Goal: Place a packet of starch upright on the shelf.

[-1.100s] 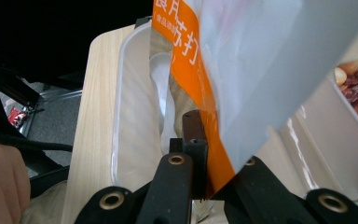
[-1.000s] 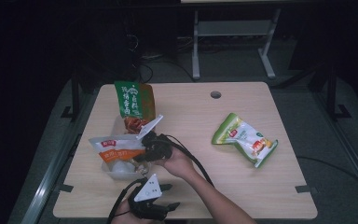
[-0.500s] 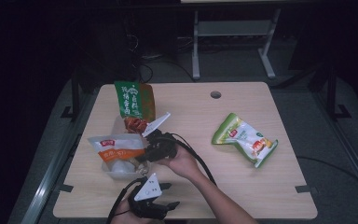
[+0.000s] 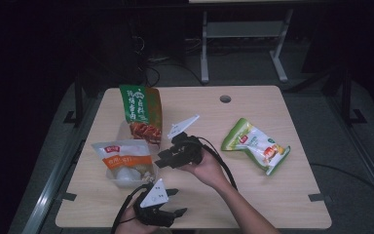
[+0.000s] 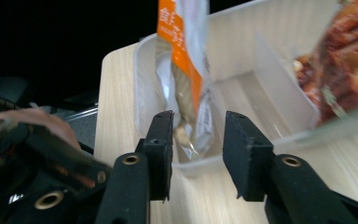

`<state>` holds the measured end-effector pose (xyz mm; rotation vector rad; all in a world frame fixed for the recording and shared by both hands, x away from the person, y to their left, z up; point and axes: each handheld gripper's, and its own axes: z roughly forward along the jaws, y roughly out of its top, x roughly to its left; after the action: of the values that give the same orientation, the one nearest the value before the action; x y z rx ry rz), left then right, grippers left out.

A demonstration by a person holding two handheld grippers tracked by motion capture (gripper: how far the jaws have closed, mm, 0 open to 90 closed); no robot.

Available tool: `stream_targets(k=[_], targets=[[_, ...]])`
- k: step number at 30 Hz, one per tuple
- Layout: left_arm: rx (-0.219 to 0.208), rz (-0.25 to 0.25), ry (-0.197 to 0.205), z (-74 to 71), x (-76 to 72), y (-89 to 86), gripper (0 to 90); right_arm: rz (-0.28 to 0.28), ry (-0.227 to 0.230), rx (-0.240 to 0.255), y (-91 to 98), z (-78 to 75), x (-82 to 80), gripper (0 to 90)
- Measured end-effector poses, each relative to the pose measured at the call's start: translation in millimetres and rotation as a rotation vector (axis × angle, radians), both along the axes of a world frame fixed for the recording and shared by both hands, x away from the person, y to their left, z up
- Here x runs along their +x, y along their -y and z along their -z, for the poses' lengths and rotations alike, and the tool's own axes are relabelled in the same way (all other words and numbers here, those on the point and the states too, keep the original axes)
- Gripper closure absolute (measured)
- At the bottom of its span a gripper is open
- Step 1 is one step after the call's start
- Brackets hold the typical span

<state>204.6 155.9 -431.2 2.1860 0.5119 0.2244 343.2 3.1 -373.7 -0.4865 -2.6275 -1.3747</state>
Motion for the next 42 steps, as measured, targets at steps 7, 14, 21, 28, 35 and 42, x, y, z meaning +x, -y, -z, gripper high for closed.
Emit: stream_targets(k=[7, 14, 21, 28, 35, 42], targets=[[-0.01, -0.003, -0.006, 0.5, 0.2, 0.6, 36.4, 0.06, -0.023, -0.002, 33.7, 0.3, -0.6, 56.5], [-0.002, -0.002, -0.009, 1.1, 1.4, 0.9, 36.4, 0.12, -0.027, -0.018, 68.7, 1.8, -6.6, 53.3], [-0.013, -0.007, -0.013, 1.8, 2.6, 0.9, 36.4, 0.187, -0.023, -0.014, 108.0, 3.8, -14.8, 51.3], [-0.01, 0.0, -0.016, 2.9, 2.6, 2.1, 36.1, 0.239, -0.043, -0.013, 138.9, 15.5, -22.0, 48.7], [-0.011, -0.005, -0.023, 3.5, 2.1, 2.7, 36.1, 0.305, -0.044, -0.009, 171.0, 26.0, -29.5, 47.4], [-0.014, -0.015, -0.025, 3.3, 4.0, 0.7, 36.1, 0.361, -0.044, -0.041, 200.5, 33.7, -34.8, 47.2]])
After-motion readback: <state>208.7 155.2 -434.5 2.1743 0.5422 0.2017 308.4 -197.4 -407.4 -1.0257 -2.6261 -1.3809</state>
